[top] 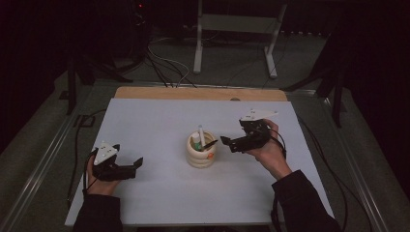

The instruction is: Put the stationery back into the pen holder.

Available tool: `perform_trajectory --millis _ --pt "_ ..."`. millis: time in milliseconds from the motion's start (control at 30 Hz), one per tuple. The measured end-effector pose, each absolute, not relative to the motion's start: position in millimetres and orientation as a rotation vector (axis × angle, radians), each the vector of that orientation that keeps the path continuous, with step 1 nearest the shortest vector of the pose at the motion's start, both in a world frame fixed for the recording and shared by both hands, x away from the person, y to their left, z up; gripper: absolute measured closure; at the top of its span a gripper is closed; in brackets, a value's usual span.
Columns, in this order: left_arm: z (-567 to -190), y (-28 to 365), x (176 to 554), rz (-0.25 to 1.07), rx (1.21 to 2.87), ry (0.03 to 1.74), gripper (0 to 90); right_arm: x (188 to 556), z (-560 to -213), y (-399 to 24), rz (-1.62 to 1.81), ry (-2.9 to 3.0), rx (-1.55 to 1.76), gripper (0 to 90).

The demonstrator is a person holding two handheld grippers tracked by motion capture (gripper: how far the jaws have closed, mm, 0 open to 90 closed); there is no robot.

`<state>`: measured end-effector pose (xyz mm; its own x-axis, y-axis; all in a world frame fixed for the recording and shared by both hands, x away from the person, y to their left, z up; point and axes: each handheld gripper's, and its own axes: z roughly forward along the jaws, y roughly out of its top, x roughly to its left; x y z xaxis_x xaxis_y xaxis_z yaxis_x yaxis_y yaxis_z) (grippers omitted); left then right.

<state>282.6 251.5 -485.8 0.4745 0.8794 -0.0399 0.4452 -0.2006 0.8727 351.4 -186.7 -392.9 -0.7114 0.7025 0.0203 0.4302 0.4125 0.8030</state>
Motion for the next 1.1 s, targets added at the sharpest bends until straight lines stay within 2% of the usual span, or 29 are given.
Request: perform_trajectory --millis 400,833,1100 --pt "-477 265 278 0.641 1.736 1.143 0.1 323 -420 -238 1.225 2.169 1.053 2.4" --pt "-472 268 274 0.66 1.682 1.117 0.1 297 -469 -291 1.28 2.047 1.196 1.2" --pt "-469 269 270 0.678 1.646 1.102 0.1 289 -470 -302 1.315 1.962 1.193 0.1"
